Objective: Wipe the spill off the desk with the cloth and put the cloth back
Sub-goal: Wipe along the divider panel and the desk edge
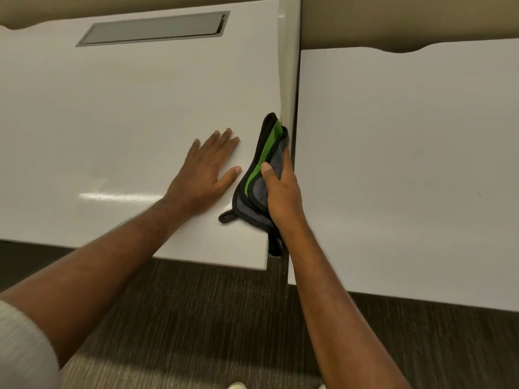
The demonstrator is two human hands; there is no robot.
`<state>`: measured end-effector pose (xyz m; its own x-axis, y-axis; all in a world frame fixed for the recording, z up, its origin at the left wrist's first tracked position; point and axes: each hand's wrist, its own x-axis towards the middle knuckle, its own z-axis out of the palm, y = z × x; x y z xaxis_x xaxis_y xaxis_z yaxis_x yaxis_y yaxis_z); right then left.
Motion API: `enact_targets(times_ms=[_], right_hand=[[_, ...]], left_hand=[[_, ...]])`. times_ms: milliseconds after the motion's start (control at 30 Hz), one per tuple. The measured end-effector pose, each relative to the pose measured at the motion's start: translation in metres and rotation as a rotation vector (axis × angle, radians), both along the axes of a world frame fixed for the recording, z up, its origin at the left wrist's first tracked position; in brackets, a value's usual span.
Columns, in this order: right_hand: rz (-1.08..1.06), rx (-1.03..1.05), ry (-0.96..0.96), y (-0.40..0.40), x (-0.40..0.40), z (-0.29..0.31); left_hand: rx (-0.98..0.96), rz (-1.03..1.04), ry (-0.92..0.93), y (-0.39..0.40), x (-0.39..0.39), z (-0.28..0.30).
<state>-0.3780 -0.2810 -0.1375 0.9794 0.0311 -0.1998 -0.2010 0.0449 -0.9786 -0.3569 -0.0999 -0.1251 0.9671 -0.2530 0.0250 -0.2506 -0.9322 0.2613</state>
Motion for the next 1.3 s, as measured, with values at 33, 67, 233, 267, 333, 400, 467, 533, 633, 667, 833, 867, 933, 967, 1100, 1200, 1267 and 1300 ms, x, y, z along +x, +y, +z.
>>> enact_targets(times_ms=[33,67,233,267,333,400,467,533,633,667,833,867,933,967,1100,1200,1267,1300], right_hand=[[0.001,0.005,-0.005,0.000,-0.011,-0.001],[0.007,0.002,-0.005,0.000,-0.024,-0.002],[0.094,0.004,0.047,-0.003,-0.097,-0.011],[0.103,-0.002,0.053,-0.003,-0.105,-0.011],[0.096,-0.034,0.048,-0.001,-0.105,-0.012],[0.072,-0.100,0.032,0.003,-0.092,-0.009],[0.042,-0.155,0.017,0.006,-0.069,-0.007],[0.017,-0.187,0.007,0.007,-0.044,-0.005],[0.004,-0.203,0.012,0.006,-0.017,0.000],[0.001,-0.201,0.014,0.006,-0.014,0.001],[0.001,-0.172,0.014,0.005,-0.048,0.001],[0.010,-0.161,0.031,0.005,-0.064,-0.001],[0.026,-0.121,0.052,0.005,-0.097,-0.003],[0.027,-0.104,0.048,0.005,-0.108,-0.003],[0.008,-0.150,0.050,0.008,-0.093,-0.001],[-0.016,-0.206,0.022,0.007,-0.046,0.003],[-0.029,-0.217,-0.003,0.007,-0.016,0.005],[-0.031,-0.222,-0.011,0.007,-0.005,0.005]], left_hand=[[0.001,0.002,0.001,0.000,0.000,0.000],[0.002,0.002,0.002,0.000,0.000,0.000],[-0.012,0.001,0.001,0.002,0.001,-0.004],[-0.014,0.001,0.001,0.002,0.001,-0.005],[-0.016,0.001,0.001,0.003,0.001,-0.005],[-0.018,0.000,0.000,0.003,0.001,-0.004],[-0.018,0.000,0.003,0.002,0.001,-0.003],[-0.009,0.003,0.005,0.002,0.001,-0.003],[-0.004,0.004,0.000,0.001,0.001,-0.002],[-0.005,0.003,-0.003,0.001,0.001,-0.001],[-0.012,0.001,-0.006,0.001,0.000,-0.002],[-0.016,0.001,-0.007,0.001,0.000,-0.003],[-0.025,0.003,-0.013,0.002,0.001,-0.004],[-0.025,0.005,-0.019,0.002,0.000,-0.005],[-0.011,0.002,-0.025,0.001,0.000,-0.003],[-0.002,-0.005,-0.019,0.000,0.001,-0.002],[0.010,-0.008,-0.030,0.001,0.001,-0.003],[0.011,-0.008,-0.035,0.001,0.000,-0.004]])
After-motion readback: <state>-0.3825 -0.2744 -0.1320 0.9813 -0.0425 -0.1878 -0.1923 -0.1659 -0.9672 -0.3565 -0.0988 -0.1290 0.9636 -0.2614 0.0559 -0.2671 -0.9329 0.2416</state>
